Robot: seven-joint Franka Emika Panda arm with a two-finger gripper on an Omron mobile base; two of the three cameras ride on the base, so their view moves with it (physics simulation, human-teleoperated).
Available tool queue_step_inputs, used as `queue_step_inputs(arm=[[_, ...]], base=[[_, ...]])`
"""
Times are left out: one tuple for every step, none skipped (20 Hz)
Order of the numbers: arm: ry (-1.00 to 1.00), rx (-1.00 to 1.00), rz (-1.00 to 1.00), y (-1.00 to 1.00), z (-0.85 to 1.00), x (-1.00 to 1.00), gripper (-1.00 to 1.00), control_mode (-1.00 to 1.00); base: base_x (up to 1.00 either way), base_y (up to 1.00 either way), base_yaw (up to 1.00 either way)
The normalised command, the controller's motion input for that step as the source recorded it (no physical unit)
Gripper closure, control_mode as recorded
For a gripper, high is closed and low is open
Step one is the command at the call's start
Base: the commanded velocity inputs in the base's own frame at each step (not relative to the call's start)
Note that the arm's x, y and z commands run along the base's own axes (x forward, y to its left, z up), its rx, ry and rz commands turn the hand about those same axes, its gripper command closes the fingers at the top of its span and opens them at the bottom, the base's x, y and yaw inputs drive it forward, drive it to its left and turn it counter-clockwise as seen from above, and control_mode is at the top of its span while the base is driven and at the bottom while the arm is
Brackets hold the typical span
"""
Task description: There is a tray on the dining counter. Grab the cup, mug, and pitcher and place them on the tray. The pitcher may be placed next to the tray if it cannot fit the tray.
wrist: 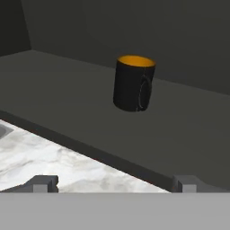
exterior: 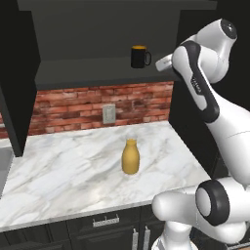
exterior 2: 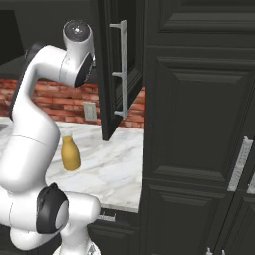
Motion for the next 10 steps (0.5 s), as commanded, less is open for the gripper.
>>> queue_step_inputs(arm=[[-0.04, 0.0, 0.01, 0.0, 0.0, 0.17, -1.0, -1.0], [-0.03, 0.0, 0.01, 0.0, 0.0, 0.19, -1.0, -1.0], [-0.01, 0.0, 0.01, 0.0, 0.0, 0.16, -1.0, -1.0], [0.0, 0.0, 0.01, 0.0, 0.0, 0.06, -1.0, -1.0], [0.0, 0.0, 0.02, 0.0, 0.0, 0.0, -1.0, -1.0], [0.0, 0.0, 0.02, 0.0, 0.0, 0.02, -1.0, -1.0], [0.0, 0.0, 0.02, 0.0, 0.0, 0.0, -1.0, -1.0], [0.0, 0.0, 0.02, 0.0, 0.0, 0.02, -1.0, -1.0], [0.0, 0.0, 0.01, 0.0, 0.0, 0.02, -1.0, -1.0], [0.0, 0.0, 0.01, 0.0, 0.0, 0.05, -1.0, -1.0]], base=[[0.0, 0.0, 0.0], [0.0, 0.0, 0.0], [0.0, 0.0, 0.0], [0.0, 0.0, 0.0], [0.0, 0.0, 0.0], [0.0, 0.0, 0.0], [0.0, 0.0, 0.0], [0.0, 0.0, 0.0], [0.0, 0.0, 0.0], [0.0, 0.0, 0.0]])
